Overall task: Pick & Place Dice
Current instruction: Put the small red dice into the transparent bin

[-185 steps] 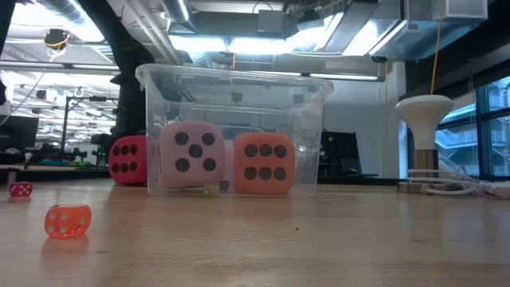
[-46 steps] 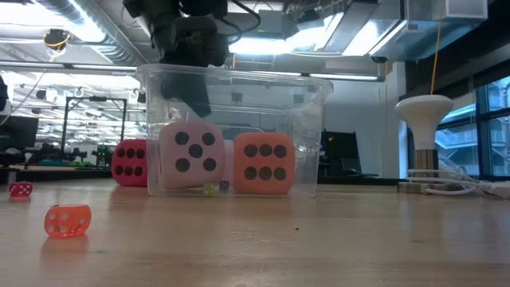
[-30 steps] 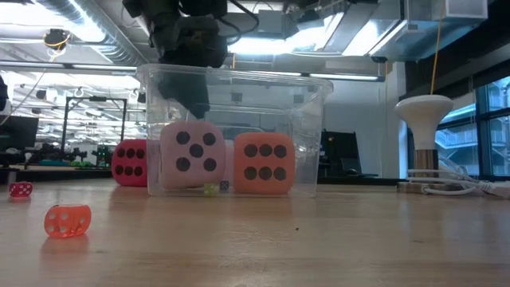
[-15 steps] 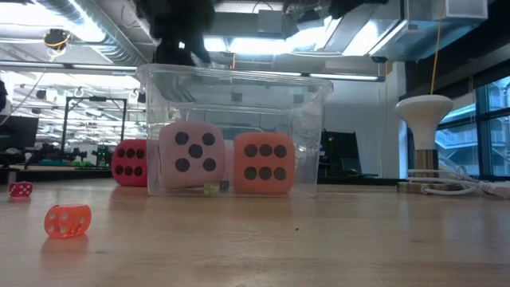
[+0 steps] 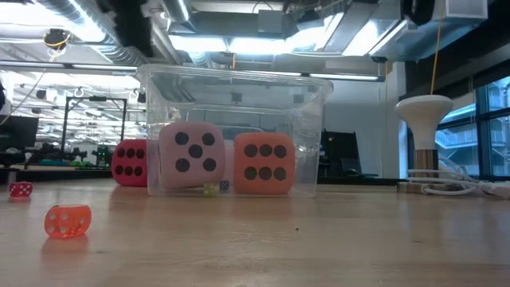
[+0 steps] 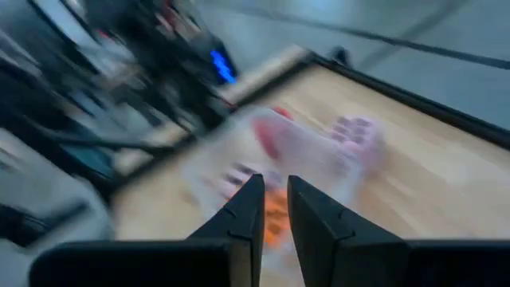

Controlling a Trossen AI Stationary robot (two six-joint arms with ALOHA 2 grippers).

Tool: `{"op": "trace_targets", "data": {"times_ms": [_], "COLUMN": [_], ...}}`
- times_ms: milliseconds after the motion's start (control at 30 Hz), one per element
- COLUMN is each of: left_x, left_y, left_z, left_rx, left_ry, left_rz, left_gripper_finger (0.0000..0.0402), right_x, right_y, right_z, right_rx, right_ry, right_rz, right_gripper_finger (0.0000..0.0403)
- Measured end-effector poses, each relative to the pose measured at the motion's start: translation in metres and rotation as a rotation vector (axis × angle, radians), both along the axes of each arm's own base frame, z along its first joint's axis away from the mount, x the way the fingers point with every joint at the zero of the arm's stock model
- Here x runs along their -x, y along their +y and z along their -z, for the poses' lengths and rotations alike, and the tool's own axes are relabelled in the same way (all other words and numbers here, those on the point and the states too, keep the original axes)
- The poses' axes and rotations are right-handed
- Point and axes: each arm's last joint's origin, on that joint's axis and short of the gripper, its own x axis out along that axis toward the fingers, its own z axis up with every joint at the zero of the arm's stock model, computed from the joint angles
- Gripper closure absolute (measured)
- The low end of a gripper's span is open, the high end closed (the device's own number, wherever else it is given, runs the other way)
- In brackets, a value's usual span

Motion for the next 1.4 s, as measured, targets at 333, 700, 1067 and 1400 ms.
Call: {"op": "trace_targets", "data": {"times_ms": [333,700,1067,1400], "left_x": [0.025,0.037,0.036,0.035], "left_y": [-0.038,-0.093,-0.109,-0.108], "left_z": [0.009,0.039,0.103,0.139], "left_rx": [0.060,-0.114,-0.122,-0.247], "left_ry": [0.209,0.340,0.310,0.373], "left_rz": [0.073,0.277,0.226,0.372], "left_gripper_finger": [0.0215,0.0208,0.0162,0.0156], "right_x": [-0.005,-0.009,-0.013,-0.013], "right_y": [-0.001,-0.003,-0.002,-0.001], "right_z": [0.034,0.042,0.045,0.045], "right_rx": [-0.007,0.017,0.020,0.014], "right_ry": [-0.062,-0.037,-0.016,-0.014], "right_rz": [0.067,0.111,0.094,0.076], "right_gripper_finger": [0.0344,0.0235,0.0109,0.0098]}}
